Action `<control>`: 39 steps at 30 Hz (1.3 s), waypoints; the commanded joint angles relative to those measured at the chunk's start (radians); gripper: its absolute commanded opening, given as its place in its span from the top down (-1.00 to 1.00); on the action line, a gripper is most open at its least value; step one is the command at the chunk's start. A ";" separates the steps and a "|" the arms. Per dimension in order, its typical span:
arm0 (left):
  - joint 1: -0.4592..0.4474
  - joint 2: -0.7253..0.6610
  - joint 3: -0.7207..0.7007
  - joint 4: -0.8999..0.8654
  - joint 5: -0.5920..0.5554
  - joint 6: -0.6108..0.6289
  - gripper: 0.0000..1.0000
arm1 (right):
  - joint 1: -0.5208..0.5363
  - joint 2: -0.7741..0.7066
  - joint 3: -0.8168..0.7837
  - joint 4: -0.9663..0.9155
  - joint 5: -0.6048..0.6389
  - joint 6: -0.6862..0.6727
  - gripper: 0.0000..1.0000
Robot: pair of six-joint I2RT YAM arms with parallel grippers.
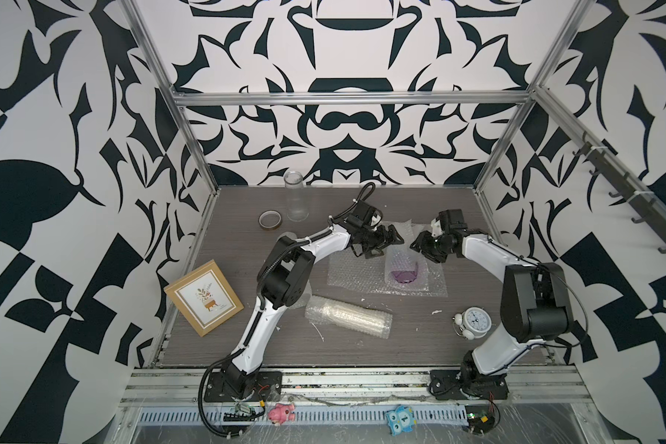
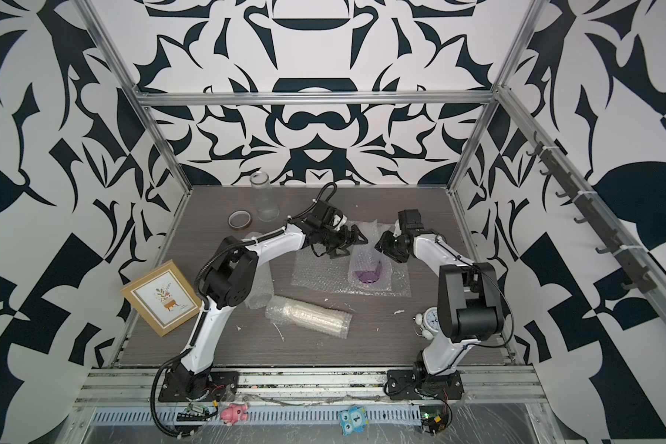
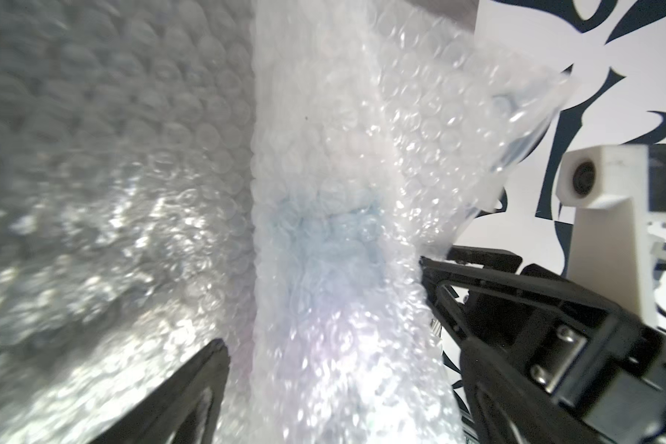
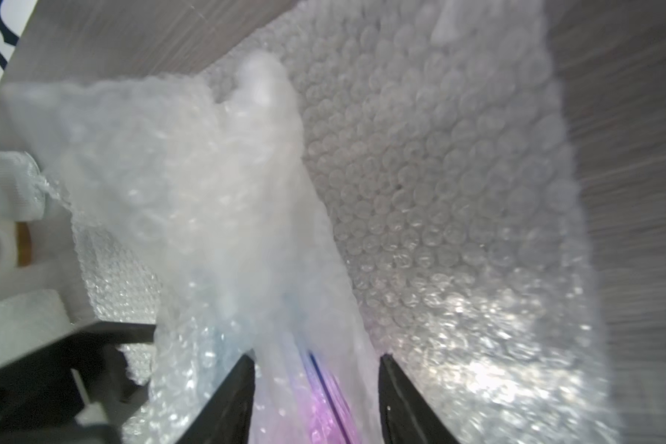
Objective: Unwrap the vase from the bubble wrap
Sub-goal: Unwrap the bubble wrap.
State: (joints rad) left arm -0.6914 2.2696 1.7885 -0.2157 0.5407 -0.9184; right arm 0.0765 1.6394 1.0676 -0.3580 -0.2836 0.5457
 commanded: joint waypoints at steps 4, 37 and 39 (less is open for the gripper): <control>0.050 -0.174 -0.101 -0.018 0.054 0.107 -1.00 | 0.067 -0.132 0.024 -0.055 0.123 -0.066 -0.14; 0.206 -0.815 -0.340 -0.382 -0.189 0.554 -0.99 | 0.518 0.252 0.293 0.031 0.266 0.114 0.03; 0.213 -0.843 -0.382 -0.356 -0.209 0.557 -0.99 | 0.534 0.298 0.339 0.031 0.250 0.127 0.04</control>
State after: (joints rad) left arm -0.4904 1.4631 1.4506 -0.5709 0.3672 -0.3901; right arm 0.5919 1.9221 1.3334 -0.3096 -0.0399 0.6430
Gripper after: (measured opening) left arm 0.992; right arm 0.484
